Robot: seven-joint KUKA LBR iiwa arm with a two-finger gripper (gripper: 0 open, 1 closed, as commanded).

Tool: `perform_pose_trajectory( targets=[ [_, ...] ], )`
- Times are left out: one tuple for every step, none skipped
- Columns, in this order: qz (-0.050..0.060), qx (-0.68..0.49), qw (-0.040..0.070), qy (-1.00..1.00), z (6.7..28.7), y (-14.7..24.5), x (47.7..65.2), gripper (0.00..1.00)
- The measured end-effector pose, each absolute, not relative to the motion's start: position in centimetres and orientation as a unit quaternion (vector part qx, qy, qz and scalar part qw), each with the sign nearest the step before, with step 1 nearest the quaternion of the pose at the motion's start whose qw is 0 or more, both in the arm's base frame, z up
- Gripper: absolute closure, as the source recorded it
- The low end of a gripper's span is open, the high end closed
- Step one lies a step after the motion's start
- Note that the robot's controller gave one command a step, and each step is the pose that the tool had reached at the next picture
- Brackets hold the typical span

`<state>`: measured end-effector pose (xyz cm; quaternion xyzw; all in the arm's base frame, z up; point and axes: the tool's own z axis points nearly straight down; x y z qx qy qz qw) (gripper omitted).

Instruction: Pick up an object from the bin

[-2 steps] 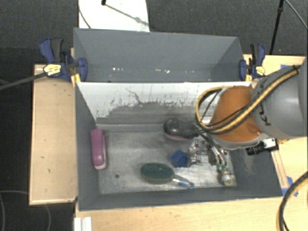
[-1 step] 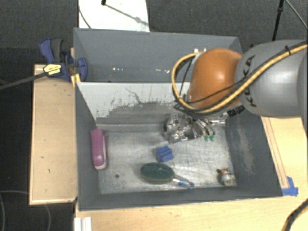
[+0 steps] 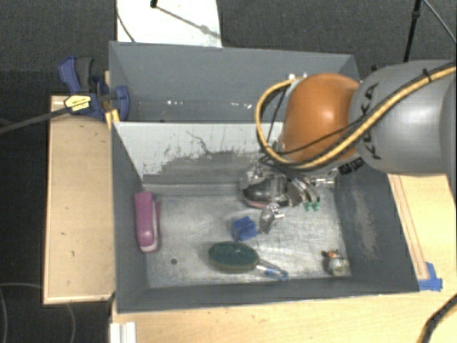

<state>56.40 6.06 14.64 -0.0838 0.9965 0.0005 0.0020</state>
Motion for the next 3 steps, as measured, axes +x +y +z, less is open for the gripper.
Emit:
perform_pose_trajectory(
  targets=[
    [0.0,-0.087,0.006,0.996,9.4,7.2,51.8,0.0],
    [0.0,-0.086,0.001,0.996,9.0,7.2,51.5,1.0],
    [0.0,-0.085,0.005,0.996,25.4,6.5,49.2,1.0]
  ],
)
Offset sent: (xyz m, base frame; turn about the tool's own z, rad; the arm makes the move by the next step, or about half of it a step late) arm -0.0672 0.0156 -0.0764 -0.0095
